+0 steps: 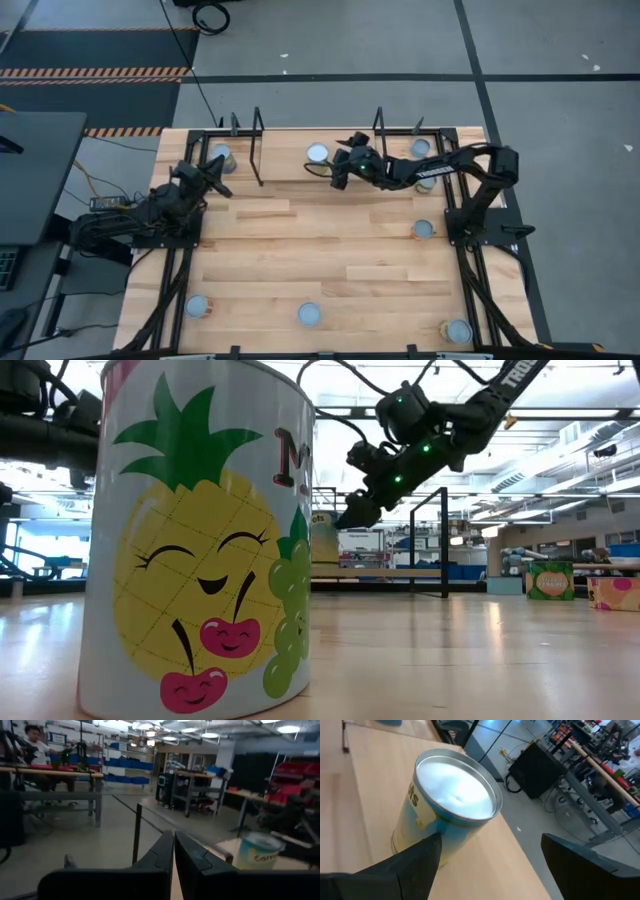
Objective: Pick and place cans onto a shelf
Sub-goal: Put the canned carrots on the shelf
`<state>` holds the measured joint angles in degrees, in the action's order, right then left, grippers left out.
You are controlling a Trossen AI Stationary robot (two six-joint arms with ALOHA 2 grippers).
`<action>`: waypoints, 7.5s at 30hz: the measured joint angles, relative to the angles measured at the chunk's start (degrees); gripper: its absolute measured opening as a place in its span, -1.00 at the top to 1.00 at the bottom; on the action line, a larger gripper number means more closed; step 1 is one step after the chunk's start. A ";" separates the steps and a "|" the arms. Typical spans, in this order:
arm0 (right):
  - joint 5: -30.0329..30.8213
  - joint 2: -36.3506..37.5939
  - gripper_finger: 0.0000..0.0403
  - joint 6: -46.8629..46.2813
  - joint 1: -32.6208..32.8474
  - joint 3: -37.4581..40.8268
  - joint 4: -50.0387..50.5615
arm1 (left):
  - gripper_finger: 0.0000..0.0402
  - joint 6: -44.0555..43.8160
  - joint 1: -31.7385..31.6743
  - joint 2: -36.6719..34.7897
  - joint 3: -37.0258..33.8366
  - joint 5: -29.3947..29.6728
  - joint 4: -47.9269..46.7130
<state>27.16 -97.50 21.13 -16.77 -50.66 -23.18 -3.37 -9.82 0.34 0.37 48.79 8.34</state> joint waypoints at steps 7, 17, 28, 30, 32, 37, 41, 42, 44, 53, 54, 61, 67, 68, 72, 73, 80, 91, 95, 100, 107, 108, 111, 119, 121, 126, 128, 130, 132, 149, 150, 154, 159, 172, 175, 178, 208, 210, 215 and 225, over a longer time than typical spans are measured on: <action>2.97 3.26 -0.73 -0.09 2.11 -0.21 1.47 | 0.89 2.55 0.00 0.00 0.01 -0.19 1.69; 3.74 12.62 -0.73 -0.95 11.20 -0.31 7.99 | 0.89 6.72 0.04 0.02 0.97 -21.29 2.13; 7.52 15.43 -0.73 -2.20 17.93 -0.26 14.52 | 0.52 -1.57 -0.02 6.69 14.28 -1.72 -18.79; 7.77 15.24 -0.73 -3.00 18.43 -0.26 14.42 | 0.29 -5.29 -0.02 9.80 17.35 2.52 -24.12; 7.76 15.17 -0.73 -3.95 18.66 -0.26 14.92 | 0.03 -9.82 -0.07 12.94 20.41 6.65 -28.00; 7.76 15.11 -0.73 -6.03 18.90 -0.26 16.89 | -0.60 -20.56 -3.31 20.48 27.60 8.79 -36.93; 7.77 15.11 -0.73 -7.66 18.90 -0.26 17.45 | -0.89 -29.81 -9.48 26.79 32.44 3.47 -45.21; 7.76 15.11 -0.73 -7.78 18.90 -0.26 17.42 | -0.92 -31.60 -11.27 28.23 32.96 1.38 -45.70; 7.76 15.11 -0.73 -8.22 18.96 -0.26 17.45 | -0.95 -33.85 -15.01 31.17 33.61 -3.16 -45.51; 7.74 15.11 -0.73 -9.84 18.96 -0.26 17.45 | -0.89 -33.28 -35.32 45.79 41.00 -24.18 -46.78; 7.74 15.11 -0.73 -10.19 18.96 -0.26 17.45 | -0.88 -32.68 -37.27 47.58 42.44 -26.36 -47.92; 5.64 15.11 -0.73 -11.15 18.99 -0.26 17.50 | -0.88 -31.40 -46.83 58.65 46.10 -36.13 -54.32; 4.66 15.11 -0.73 -11.16 20.01 -0.26 19.17 | -0.88 -30.43 -47.45 63.99 46.10 -37.73 -55.29; 4.66 15.11 -0.73 -11.15 20.24 -0.26 19.79 | -0.88 -30.43 -47.26 63.95 46.10 -37.49 -55.38; 4.66 15.11 -0.73 -12.06 21.22 -0.26 22.00 | -0.88 -29.47 -47.06 63.86 46.10 -37.18 -55.72; 4.66 15.11 -0.73 -12.51 21.38 -0.26 22.17 | -0.88 -29.10 -46.87 63.84 46.10 -36.89 -56.04; 4.66 15.11 -0.73 -14.10 21.65 -0.26 22.74 | -0.88 -28.50 -44.85 65.39 46.10 -33.62 -56.85; 4.66 15.11 -0.73 -14.13 21.63 -0.26 22.42 | -0.88 -29.16 -40.65 66.69 46.08 -33.47 -54.41; 4.66 15.11 -0.73 -14.13 21.63 -0.26 22.41 | -0.88 -31.75 -40.76 68.00 46.08 -30.81 -54.05; 4.66 15.11 -0.73 -14.15 21.63 -0.26 22.42 | -0.88 -33.80 -40.63 70.91 46.08 -30.20 -51.77; 4.68 15.11 -0.73 -14.13 21.63 -0.26 22.45 | -0.88 -35.38 -41.08 74.40 46.13 -26.12 -51.59; 4.66 15.11 -0.73 -14.13 21.63 -0.26 22.45 | -0.88 -35.67 -41.09 74.58 46.13 -25.86 -51.48; 4.66 15.11 -0.73 -14.10 21.63 -0.26 22.45 | -0.88 -35.66 -40.58 74.55 46.07 -27.55 -50.91; 4.66 15.11 -0.73 -14.10 20.68 -0.26 22.46 | -0.88 -35.48 -38.37 71.20 46.04 -28.26 -51.09; 4.66 15.11 -0.73 -14.10 20.65 -0.26 22.45 | -0.88 -35.35 -37.95 70.48 46.04 -28.28 -51.24; 4.61 15.11 -0.73 -14.13 20.65 -0.26 22.47 | -0.88 -35.17 -37.51 70.10 46.06 -28.06 -52.49; 4.60 15.11 -0.73 -14.18 20.67 -0.26 22.47 | -0.88 -35.11 -37.49 70.10 46.13 -27.96 -53.44; 4.50 15.11 -0.73 -14.88 20.67 -0.26 22.47 | -0.88 -34.95 -37.49 70.17 46.08 -28.10 -54.26; 4.46 15.11 -0.73 -15.18 20.67 -0.26 22.56 | -0.88 -34.93 -37.55 70.18 46.02 -28.37 -54.31; 4.44 15.11 -0.73 -15.20 20.67 -0.26 22.56 | -0.88 -35.00 -37.62 70.84 46.04 -29.89 -54.45; 4.44 15.11 -0.73 -15.22 20.67 -0.26 22.55 | -0.88 -35.08 -37.62 71.28 46.04 -30.01 -54.55; 4.44 15.11 -0.73 -15.22 20.69 -0.26 22.60 | -0.88 -36.09 -37.62 73.17 46.04 -29.58 -54.35; 4.23 15.11 -0.73 -15.21 20.71 -0.27 22.89 | -0.88 -36.05 -37.53 73.59 46.04 -29.48 -53.22; 4.24 15.52 -0.73 -15.22 20.73 -0.28 24.75 | -0.59 -34.91 -36.69 71.40 46.40 -29.56 -58.12; 4.26 16.87 -0.73 -15.34 20.87 -0.28 26.46 | -0.59 -34.40 -35.37 68.29 48.74 -29.37 -62.82; 4.26 18.85 -0.74 -15.63 20.91 -0.28 28.08 | -0.61 -33.35 -32.91 65.05 53.61 -28.80 -68.66; 4.26 28.58 -0.73 -16.77 19.95 -0.28 39.98 | -0.61 -1.92 -19.43 86.21 96.12 -41.81 -55.12; 4.24 28.58 -0.73 -17.79 19.97 -0.28 40.78 | -0.61 -0.26 -20.48 90.70 99.46 -44.11 -55.32; 4.26 28.56 -0.73 -19.77 20.02 -0.28 42.28 | -0.62 4.08 -23.57 100.14 107.23 -46.15 -57.97; 4.22 28.53 -0.74 -23.11 20.06 -0.28 44.55 | -0.62 7.66 -29.50 114.40 120.41 -51.69 -61.67</action>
<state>31.38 -68.97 -1.98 3.29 -50.94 21.37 4.29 -39.33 114.74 120.78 -2.90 -53.34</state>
